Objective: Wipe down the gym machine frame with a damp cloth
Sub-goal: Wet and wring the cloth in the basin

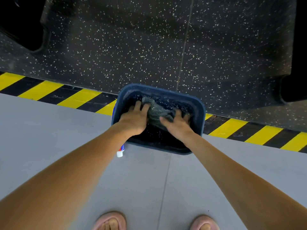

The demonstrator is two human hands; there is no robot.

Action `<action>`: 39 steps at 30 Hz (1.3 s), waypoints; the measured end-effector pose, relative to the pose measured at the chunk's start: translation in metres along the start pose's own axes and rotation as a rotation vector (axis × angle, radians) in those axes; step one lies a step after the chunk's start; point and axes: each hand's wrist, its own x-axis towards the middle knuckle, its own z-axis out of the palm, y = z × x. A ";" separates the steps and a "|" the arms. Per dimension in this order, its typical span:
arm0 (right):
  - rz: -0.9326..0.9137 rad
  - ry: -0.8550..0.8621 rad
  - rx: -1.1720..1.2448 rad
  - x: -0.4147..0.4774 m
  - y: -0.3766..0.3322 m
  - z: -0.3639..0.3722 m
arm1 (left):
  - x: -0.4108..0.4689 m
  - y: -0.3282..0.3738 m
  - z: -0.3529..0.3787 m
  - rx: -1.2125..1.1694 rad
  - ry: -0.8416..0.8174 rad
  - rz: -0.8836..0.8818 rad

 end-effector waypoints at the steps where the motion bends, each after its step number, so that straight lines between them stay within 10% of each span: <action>1: -0.050 -0.026 -0.134 0.000 0.004 0.000 | 0.000 -0.002 0.001 -0.016 -0.081 0.019; 7: -0.393 0.245 -0.951 0.005 0.009 0.014 | -0.010 0.002 0.009 0.004 -0.179 0.027; 11: -0.317 0.183 -0.522 -0.003 -0.006 0.002 | -0.017 0.015 0.014 -0.064 -0.112 -0.190; 16: -0.587 0.069 -0.139 -0.025 -0.020 -0.027 | -0.028 0.029 0.008 -0.561 0.251 0.125; 25: -0.233 -0.206 0.690 -0.022 0.009 -0.009 | -0.048 0.040 -0.032 -1.269 0.275 0.047; 39: -0.268 0.083 0.017 -0.023 0.009 -0.012 | -0.038 0.046 -0.055 -1.456 0.272 -0.148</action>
